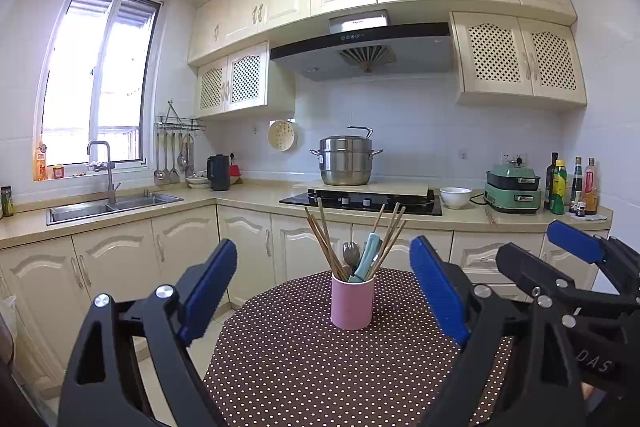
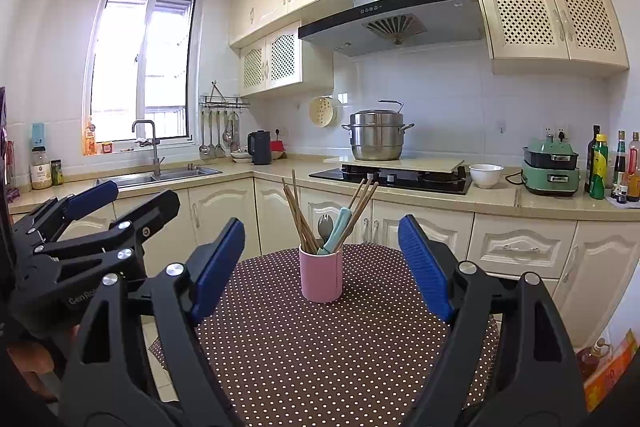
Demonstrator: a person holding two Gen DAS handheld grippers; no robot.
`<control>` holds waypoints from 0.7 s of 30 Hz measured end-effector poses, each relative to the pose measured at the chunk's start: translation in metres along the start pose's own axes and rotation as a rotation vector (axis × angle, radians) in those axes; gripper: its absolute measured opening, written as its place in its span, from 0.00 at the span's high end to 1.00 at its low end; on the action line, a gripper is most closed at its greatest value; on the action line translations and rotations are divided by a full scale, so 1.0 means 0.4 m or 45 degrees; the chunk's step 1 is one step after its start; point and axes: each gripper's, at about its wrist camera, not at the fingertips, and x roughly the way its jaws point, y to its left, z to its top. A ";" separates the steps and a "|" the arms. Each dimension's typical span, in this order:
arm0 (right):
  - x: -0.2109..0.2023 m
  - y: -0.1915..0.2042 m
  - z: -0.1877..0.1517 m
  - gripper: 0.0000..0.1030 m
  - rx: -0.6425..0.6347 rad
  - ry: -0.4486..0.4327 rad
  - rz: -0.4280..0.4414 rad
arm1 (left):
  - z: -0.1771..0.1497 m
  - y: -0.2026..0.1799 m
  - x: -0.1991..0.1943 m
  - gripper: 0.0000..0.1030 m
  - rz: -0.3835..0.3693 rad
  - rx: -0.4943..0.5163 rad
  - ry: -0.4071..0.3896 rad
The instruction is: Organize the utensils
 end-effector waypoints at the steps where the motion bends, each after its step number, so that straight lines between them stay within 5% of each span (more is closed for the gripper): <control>1: 0.000 -0.001 -0.001 0.24 0.002 0.001 0.001 | 0.000 -0.001 -0.001 0.16 0.001 0.002 -0.001; 21: 0.007 -0.003 -0.001 0.24 0.009 0.024 0.012 | -0.004 -0.009 -0.006 0.16 0.032 0.026 -0.021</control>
